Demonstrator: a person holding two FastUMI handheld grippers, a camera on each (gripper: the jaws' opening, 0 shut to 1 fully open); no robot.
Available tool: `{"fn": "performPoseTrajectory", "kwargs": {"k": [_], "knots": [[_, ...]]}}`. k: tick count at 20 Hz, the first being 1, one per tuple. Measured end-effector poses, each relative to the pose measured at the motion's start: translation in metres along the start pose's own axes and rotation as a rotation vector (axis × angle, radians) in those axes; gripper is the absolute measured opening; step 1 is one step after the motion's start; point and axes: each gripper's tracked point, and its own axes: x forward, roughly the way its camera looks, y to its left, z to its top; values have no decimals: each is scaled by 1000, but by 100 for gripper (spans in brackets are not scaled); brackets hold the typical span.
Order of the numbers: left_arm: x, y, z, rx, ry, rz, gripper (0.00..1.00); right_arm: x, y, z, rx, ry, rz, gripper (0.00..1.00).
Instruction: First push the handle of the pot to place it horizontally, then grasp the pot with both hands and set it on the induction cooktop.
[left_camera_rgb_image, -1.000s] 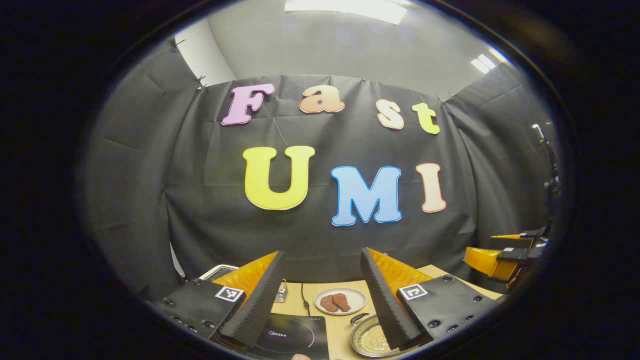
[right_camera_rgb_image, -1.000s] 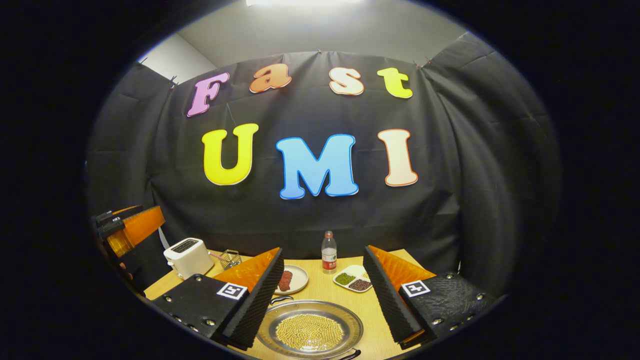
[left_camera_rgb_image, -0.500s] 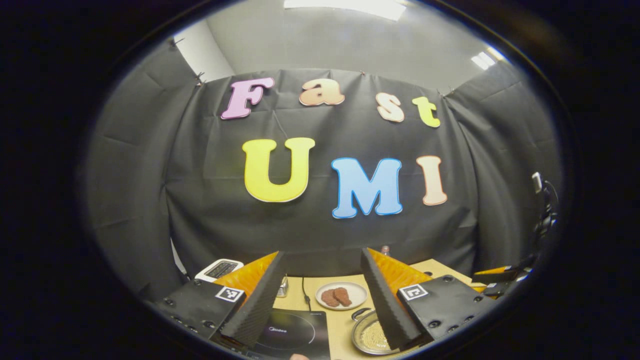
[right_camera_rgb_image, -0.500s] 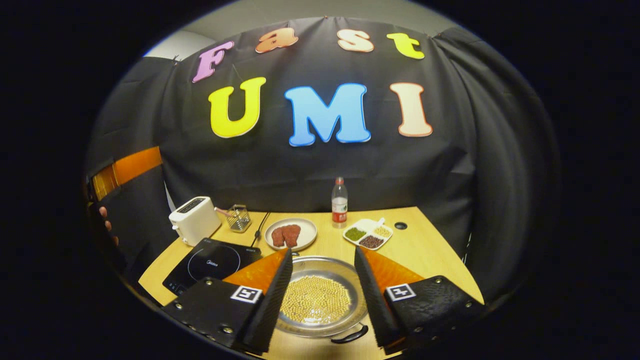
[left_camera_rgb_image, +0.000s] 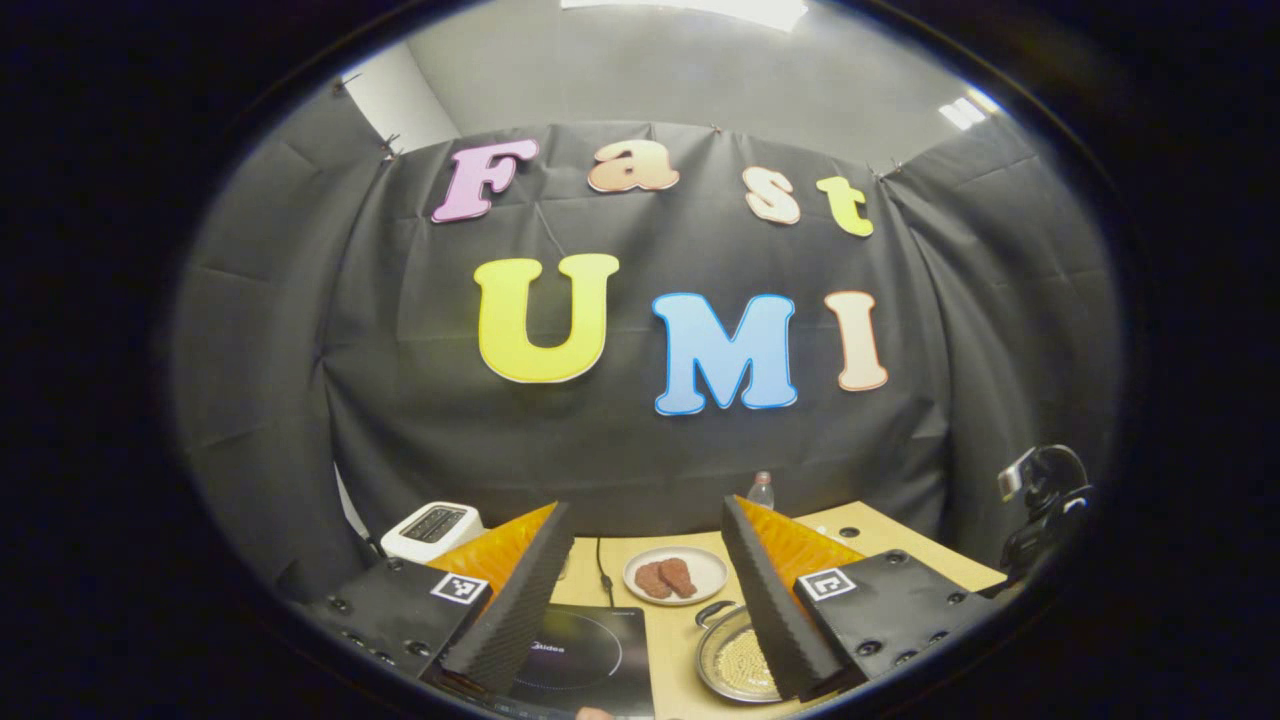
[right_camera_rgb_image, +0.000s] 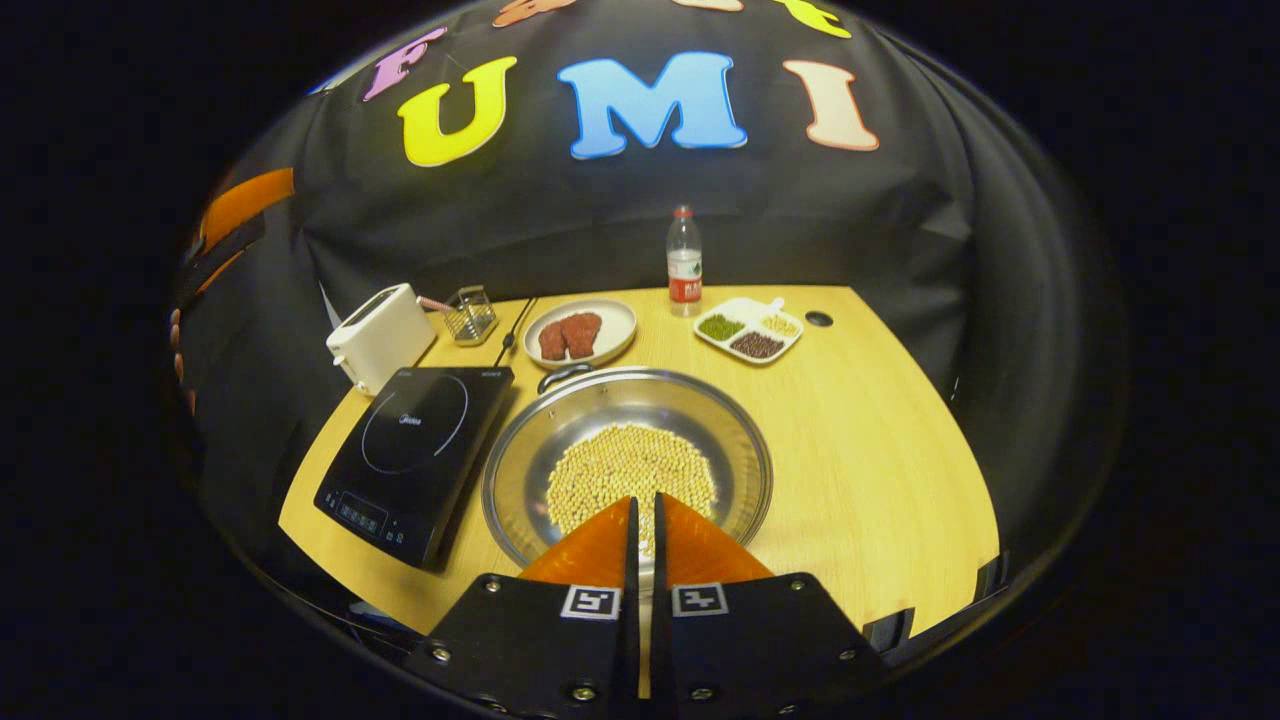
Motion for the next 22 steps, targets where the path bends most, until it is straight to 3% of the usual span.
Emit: {"fn": "performPoseTrajectory", "kwargs": {"k": [12, 22], "knots": [[8, -9, -18, 5, 48, -4, 95, 18, 4, -89, 54, 322, 71, 1], [13, -8, -22, 10, 67, 1, 95, 29, 0, -101, 84, 384, 59, 1]]}}
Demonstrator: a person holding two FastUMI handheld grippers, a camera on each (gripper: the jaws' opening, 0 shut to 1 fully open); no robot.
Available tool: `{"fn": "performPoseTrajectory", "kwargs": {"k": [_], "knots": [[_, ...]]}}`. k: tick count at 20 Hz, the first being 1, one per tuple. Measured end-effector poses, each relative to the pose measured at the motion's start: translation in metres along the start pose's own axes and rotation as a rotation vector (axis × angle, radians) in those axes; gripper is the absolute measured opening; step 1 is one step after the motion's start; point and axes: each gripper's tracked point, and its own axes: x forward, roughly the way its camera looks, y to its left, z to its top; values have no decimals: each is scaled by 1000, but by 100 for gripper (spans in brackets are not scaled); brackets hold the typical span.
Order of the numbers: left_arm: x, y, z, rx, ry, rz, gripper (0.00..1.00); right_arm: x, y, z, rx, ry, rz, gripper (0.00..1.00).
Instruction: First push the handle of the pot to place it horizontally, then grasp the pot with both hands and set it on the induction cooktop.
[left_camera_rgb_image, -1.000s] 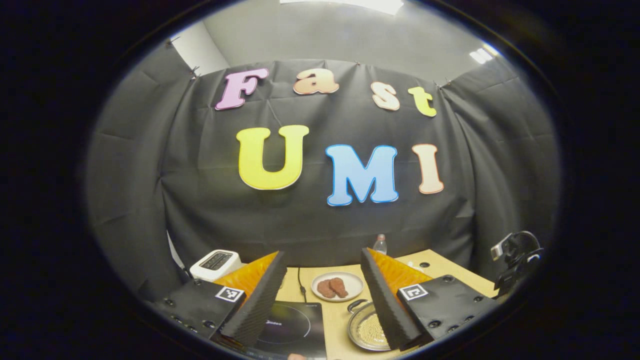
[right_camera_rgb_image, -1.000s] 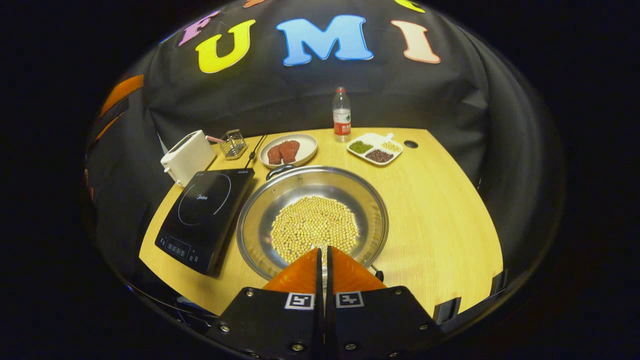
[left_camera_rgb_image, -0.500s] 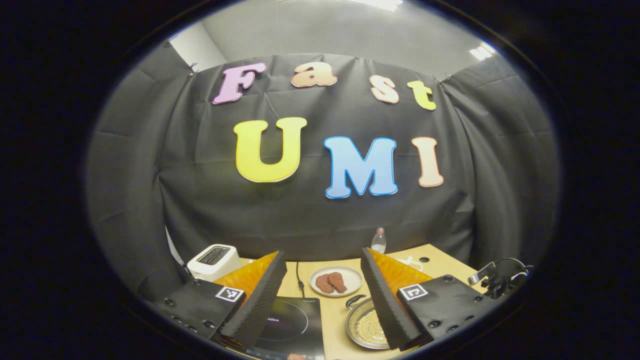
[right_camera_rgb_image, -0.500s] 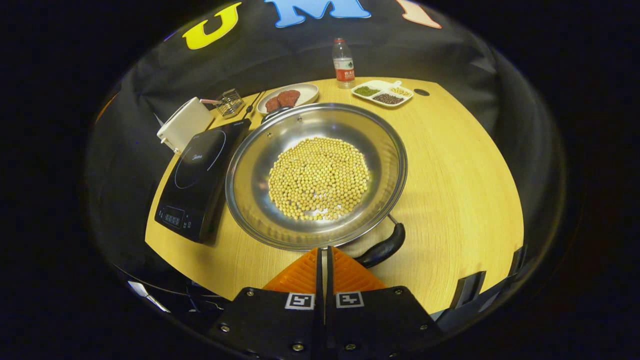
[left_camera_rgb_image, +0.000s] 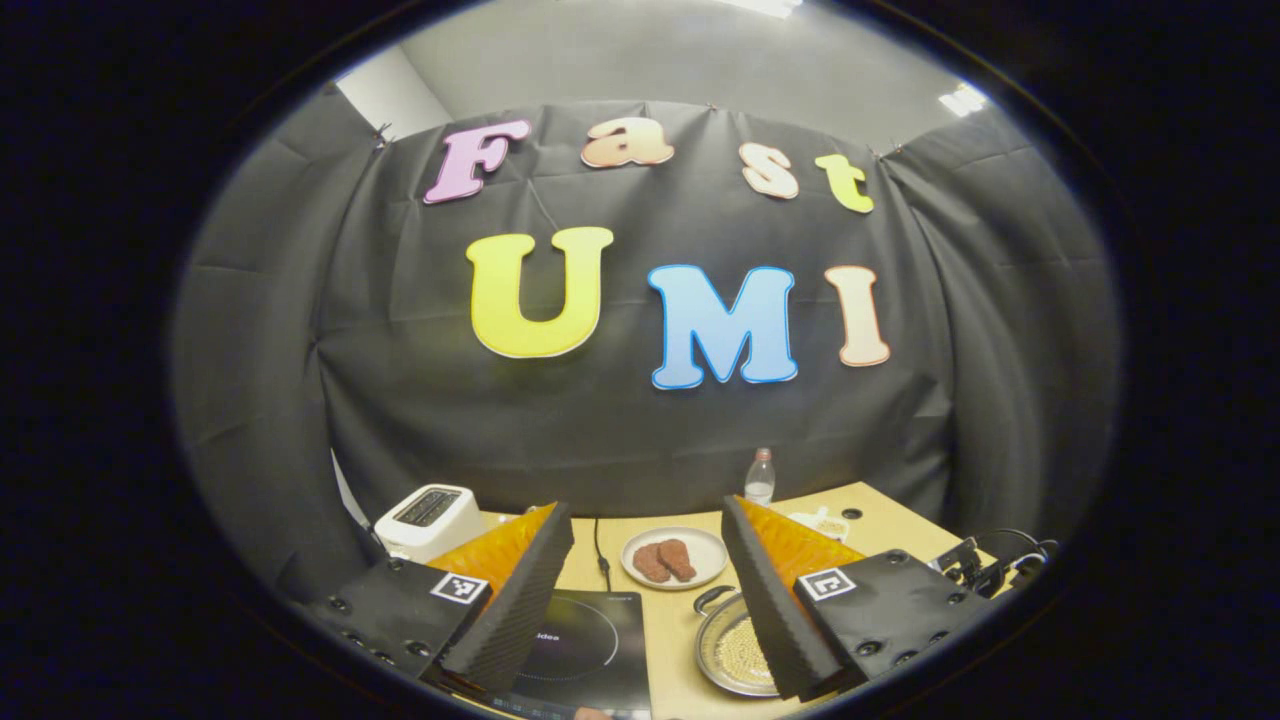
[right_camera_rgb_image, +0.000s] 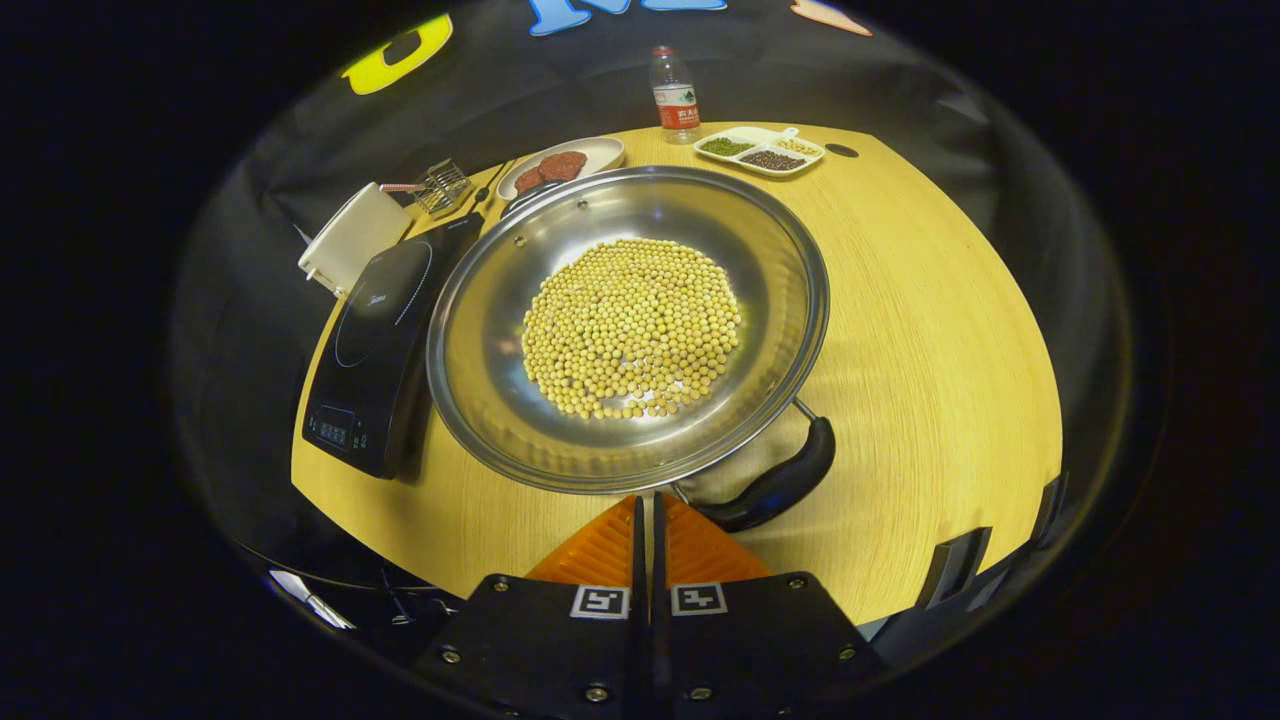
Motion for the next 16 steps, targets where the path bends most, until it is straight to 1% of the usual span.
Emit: {"fn": "performPoseTrajectory", "kwargs": {"k": [5, 7, 9, 11, 16], "knots": [[3, 0, -1, 2, 3, 2, 95, 1, -16, 8, 4, -5, -41, 1], [3, -2, -1, -1, 3, 1, 99, -1, -26, 8, 6, -6, -63, 1], [4, -4, -1, 3, 2, -1, 99, -2, -36, 10, 8, -13, -82, 1], [5, -5, -1, 5, 1, -3, 95, -1, -44, 14, 10, -18, -98, 1], [4, -9, 2, 10, 0, -6, 95, 0, -63, 23, 3, -33, -130, 1]]}}
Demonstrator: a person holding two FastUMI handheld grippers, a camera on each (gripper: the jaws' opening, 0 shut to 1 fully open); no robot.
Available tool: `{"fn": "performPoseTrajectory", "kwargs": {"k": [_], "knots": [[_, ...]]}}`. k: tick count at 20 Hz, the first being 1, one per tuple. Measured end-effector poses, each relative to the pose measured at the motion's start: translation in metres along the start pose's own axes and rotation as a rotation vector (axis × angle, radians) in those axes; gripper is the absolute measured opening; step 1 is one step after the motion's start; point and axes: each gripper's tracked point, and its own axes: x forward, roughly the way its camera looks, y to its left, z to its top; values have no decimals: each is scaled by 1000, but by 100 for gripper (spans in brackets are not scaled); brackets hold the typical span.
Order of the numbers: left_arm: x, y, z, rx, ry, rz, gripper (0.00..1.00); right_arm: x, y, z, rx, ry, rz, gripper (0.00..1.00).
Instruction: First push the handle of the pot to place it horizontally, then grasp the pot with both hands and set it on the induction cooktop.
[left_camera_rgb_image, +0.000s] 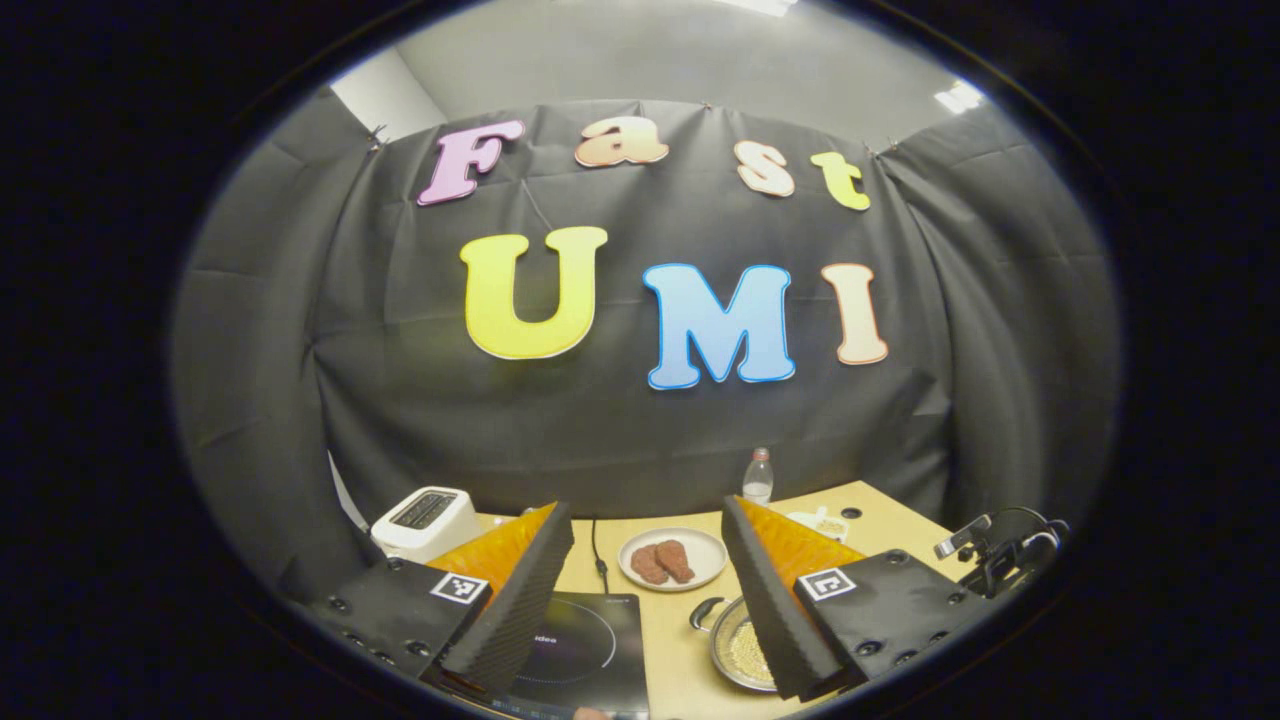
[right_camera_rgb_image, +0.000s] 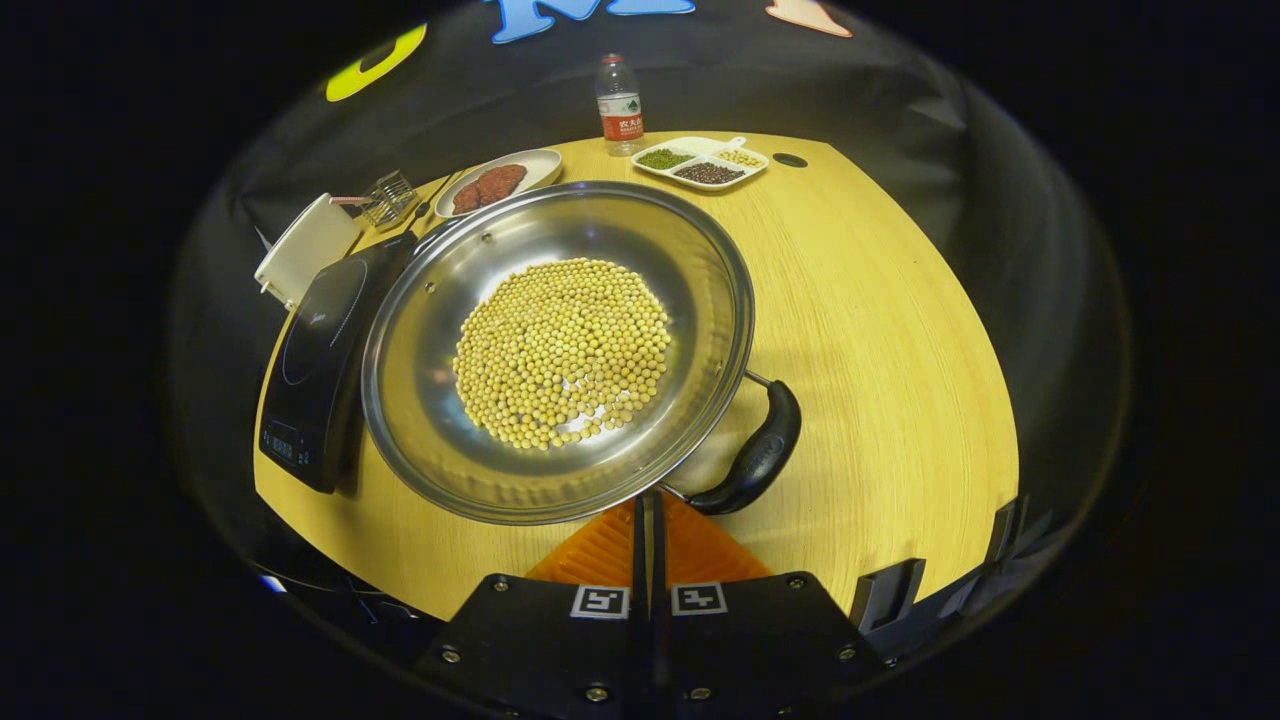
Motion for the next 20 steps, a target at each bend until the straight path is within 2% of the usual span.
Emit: {"fn": "performPoseTrajectory", "kwargs": {"k": [5, 12, 17, 18, 20], "knots": [[-1, -1, -2, 6, 4, 4, 99, 5, -19, 8, -19, -14, -34, 1], [0, -4, -1, 3, 5, 13, 95, 14, -47, 22, -84, -32, -104, 1], [0, -7, -3, 7, 13, 16, 95, 20, -62, 30, -37, -30, -108, 1], [2, -7, -3, 7, 14, 16, 99, 21, -64, 34, -23, -31, -105, 1], [2, -11, -3, 7, 17, 15, 96, 23, -70, 37, -2, -35, -106, 1]]}}
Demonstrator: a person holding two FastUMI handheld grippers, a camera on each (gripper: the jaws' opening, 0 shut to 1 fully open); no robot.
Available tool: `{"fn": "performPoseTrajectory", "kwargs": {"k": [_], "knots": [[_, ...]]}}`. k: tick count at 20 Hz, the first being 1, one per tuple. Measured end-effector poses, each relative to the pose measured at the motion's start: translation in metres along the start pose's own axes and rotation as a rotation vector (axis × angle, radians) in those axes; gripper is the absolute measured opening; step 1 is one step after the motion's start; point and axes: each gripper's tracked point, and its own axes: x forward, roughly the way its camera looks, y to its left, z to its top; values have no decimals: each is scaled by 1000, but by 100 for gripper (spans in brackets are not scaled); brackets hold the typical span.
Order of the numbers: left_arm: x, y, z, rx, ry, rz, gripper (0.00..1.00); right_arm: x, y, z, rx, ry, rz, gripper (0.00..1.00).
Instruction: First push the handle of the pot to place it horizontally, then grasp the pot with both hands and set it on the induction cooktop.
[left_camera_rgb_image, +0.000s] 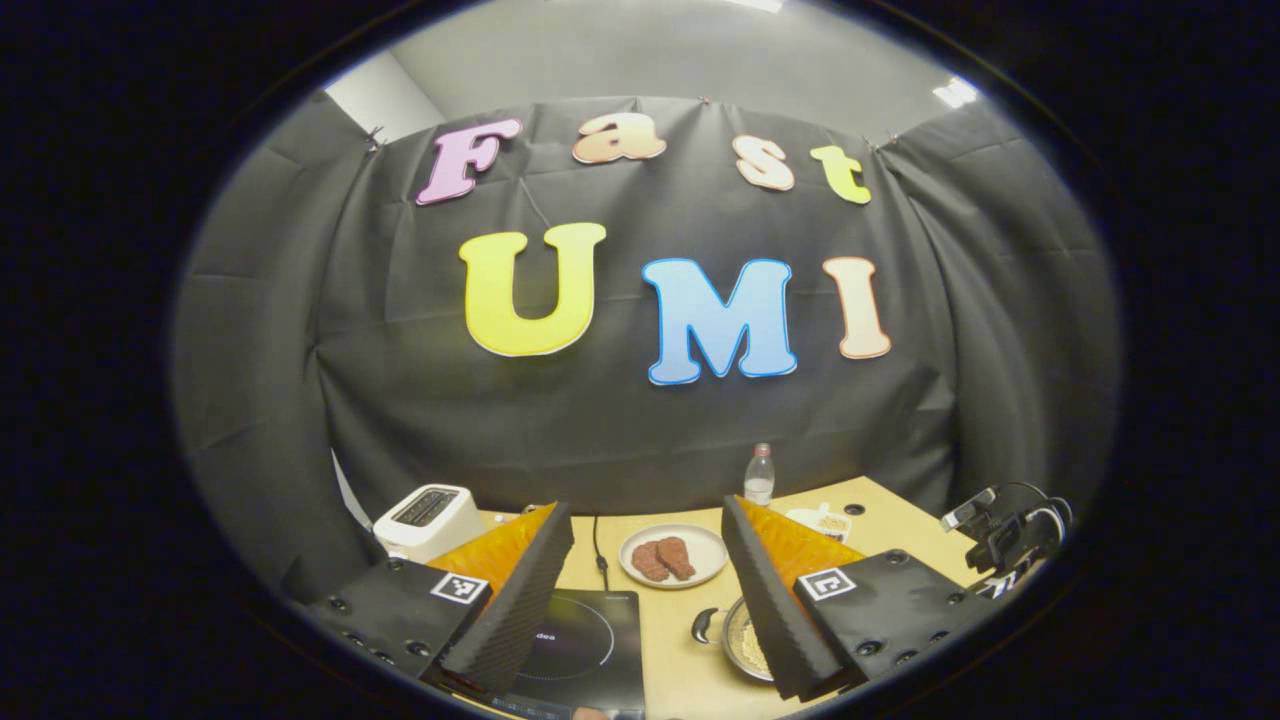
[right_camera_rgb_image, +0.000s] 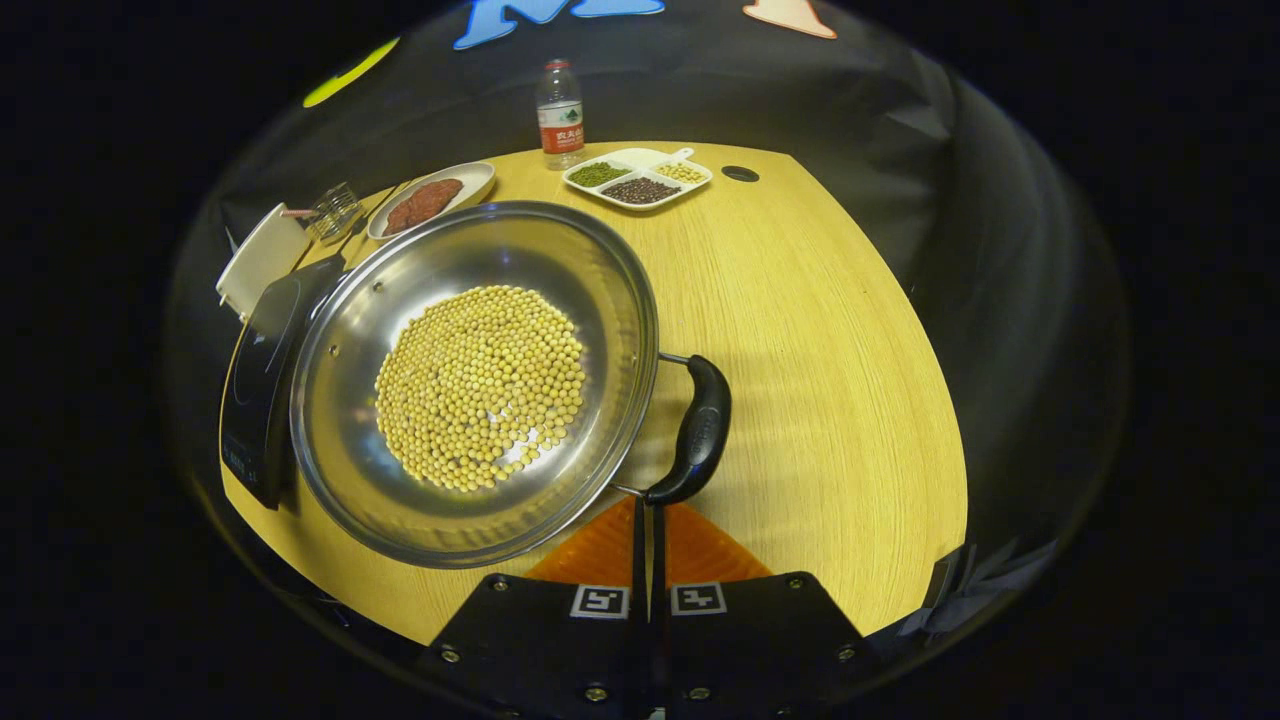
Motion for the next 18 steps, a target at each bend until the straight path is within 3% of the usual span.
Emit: {"fn": "performPoseTrajectory", "kwargs": {"k": [17, 18], "knots": [[17, -14, -18, -12, 49, 5, 95, 21, -29, 47, -17, -30, -25, 1], [18, -15, -22, -12, 54, 5, 99, 21, -30, 50, -20, -32, -26, 1]]}}
